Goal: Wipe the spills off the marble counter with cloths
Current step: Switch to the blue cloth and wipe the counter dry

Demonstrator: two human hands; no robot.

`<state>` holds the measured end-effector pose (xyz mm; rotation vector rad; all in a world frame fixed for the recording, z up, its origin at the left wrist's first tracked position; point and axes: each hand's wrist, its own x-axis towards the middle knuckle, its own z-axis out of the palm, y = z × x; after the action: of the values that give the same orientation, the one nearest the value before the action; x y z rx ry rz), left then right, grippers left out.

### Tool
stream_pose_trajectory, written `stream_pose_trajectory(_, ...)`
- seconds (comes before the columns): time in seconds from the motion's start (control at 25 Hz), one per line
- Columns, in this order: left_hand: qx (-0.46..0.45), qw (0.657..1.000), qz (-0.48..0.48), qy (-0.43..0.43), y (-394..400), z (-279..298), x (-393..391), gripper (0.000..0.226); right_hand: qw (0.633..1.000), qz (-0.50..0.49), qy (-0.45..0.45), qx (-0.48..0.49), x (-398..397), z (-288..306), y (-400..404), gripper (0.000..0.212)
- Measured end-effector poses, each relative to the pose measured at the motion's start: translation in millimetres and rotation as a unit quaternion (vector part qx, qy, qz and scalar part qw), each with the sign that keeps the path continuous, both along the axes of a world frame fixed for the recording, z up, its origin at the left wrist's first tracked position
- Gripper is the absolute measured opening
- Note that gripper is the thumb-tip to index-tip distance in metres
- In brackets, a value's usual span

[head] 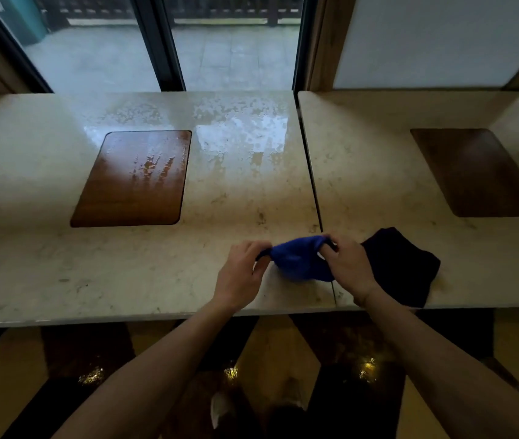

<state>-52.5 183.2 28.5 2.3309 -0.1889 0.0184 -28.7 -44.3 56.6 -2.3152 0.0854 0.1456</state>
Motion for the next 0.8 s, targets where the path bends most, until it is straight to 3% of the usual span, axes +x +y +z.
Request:
stream_pose_trajectory(0.16,0.104,0.991,-0.057,0.061,2.8,-43.3,-29.6,0.026,0.987,0.068,0.08,-0.119,-31.1,-50.4,-9.3,0.033)
stream_pose_trajectory(0.2,0.127,0.988,-0.074,0.052,6.5,-49.1,-33.8,0.027,0.986,0.058,0.065,-0.144,-38.2,-53.4,-7.9,0.038)
stream_pose_trajectory(0.32,0.156,0.982,-0.108,0.017,20.4,-51.3,-33.2,0.028,0.975,0.012,-0.108,-0.194,-54.5,-46.4,12.8,0.041)
stream_pose_trajectory(0.4,0.165,0.982,-0.089,0.005,31.5,-47.0,-26.3,0.033,0.969,0.031,-0.145,-0.198,-60.2,-40.9,43.0,0.042)
stream_pose_trajectory(0.6,0.216,0.972,0.074,0.061,86.4,-52.1,10.1,0.042,0.946,0.087,0.016,-0.311,-61.5,-83.0,85.5,0.074)
stream_pose_trajectory(0.8,0.288,0.947,0.107,0.097,152.8,-64.3,56.5,0.05,0.935,0.03,0.034,-0.352,-60.8,-105.8,94.7,0.077)
